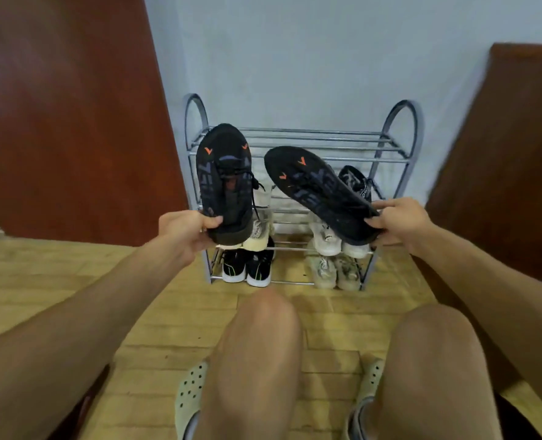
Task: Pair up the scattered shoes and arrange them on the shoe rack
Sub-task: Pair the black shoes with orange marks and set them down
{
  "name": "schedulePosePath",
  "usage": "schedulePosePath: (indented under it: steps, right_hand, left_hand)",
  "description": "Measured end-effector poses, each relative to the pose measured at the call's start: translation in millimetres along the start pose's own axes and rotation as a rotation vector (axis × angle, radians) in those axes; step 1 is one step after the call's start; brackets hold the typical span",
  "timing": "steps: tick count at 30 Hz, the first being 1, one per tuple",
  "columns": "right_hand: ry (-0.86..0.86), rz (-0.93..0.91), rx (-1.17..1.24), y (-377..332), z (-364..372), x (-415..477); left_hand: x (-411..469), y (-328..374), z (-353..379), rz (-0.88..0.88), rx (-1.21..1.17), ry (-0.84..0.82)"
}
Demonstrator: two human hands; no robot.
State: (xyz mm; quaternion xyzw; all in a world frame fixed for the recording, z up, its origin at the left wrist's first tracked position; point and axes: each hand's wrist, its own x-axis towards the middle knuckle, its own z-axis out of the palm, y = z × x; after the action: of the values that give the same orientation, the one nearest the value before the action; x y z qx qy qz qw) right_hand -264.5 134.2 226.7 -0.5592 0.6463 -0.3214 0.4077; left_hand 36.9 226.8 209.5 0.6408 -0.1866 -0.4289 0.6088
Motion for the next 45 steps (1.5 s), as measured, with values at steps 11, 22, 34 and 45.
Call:
schedulePosePath:
  steps: [11,22,34,45]
  right_hand:
    - [-0.2,0.143,0.663,-94,66,50]
    - [-0.179,0.166,0.729,-145,143,143]
    - [-0.078,0.039,0.462,-146,184,160]
    - [-0.072,-0.407,-0.37,-163,176,76]
  left_hand:
    - [69,88,26,0.115,0.021,-0.002]
    - [178,113,54,0.287,0.235,0.086]
    - [201,111,62,0.347,0.593,-0.014]
    - [114,136,-9,0.275,0.694,-0.257]
